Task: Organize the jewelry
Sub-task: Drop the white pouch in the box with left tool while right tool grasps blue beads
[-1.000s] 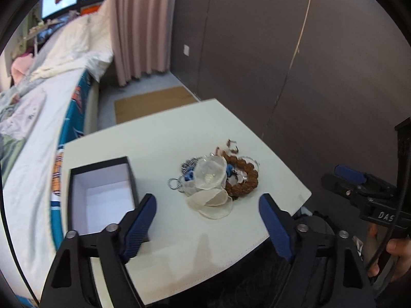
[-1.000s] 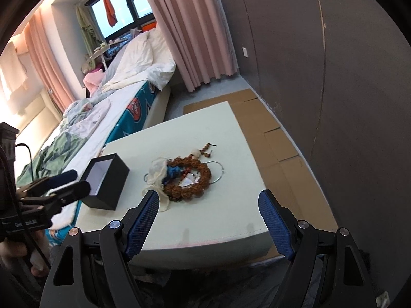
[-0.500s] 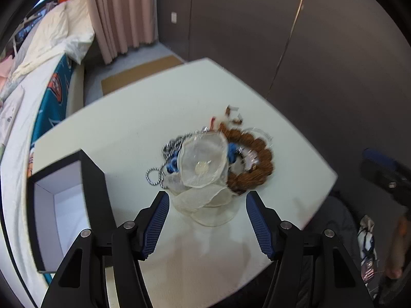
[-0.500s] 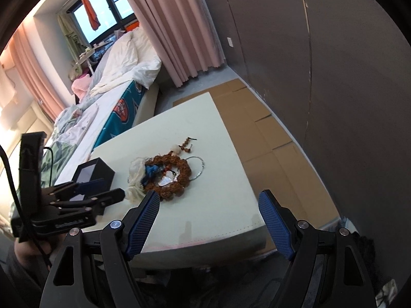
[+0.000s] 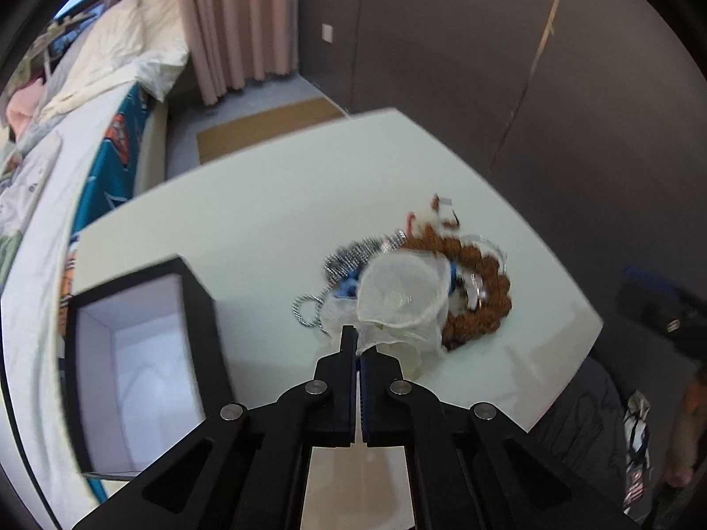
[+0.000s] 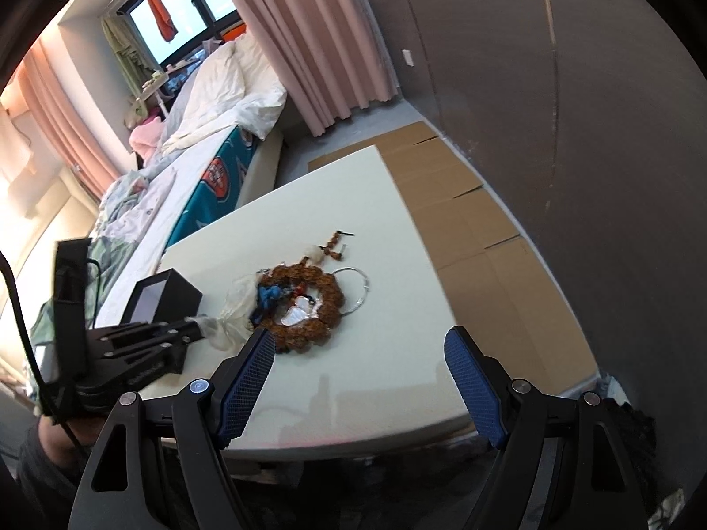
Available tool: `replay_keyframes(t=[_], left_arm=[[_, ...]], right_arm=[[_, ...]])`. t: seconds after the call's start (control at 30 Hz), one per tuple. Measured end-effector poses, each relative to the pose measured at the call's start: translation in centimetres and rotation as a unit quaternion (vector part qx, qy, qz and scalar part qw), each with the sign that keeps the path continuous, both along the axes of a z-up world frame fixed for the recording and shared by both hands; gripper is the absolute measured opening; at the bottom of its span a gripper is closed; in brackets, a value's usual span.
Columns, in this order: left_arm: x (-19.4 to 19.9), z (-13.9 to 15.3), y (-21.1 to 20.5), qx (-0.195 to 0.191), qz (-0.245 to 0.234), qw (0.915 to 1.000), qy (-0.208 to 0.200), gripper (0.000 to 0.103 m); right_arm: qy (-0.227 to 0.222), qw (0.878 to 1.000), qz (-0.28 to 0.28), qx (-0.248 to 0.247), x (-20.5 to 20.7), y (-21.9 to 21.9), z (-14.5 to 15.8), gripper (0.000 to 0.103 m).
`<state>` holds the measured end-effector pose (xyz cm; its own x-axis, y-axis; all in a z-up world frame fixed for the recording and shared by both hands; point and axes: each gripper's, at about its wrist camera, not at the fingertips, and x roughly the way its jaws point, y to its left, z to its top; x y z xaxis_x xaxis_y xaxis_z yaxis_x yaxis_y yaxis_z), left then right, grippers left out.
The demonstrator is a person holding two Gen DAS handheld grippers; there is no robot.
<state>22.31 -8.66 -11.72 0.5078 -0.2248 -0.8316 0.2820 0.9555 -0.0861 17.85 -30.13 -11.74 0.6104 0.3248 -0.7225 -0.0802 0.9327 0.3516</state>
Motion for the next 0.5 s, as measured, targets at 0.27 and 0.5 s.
replay_keyframes(t=[0.27, 0.5], left_arm=[[-0.7, 4.5, 2.7, -0.027, 0.035, 0.9981, -0.043, 0.000], [-1.3, 6.8, 5.0, -0.040, 0.059, 0.9951, -0.068, 0.000]], right_arm=[[0.004, 0.998, 0.050, 0.027, 2.6, 3.5, 0.2, 0.080], [0.030, 0.994, 0.103, 0.021, 4.5, 8.0, -1.1, 0.067]])
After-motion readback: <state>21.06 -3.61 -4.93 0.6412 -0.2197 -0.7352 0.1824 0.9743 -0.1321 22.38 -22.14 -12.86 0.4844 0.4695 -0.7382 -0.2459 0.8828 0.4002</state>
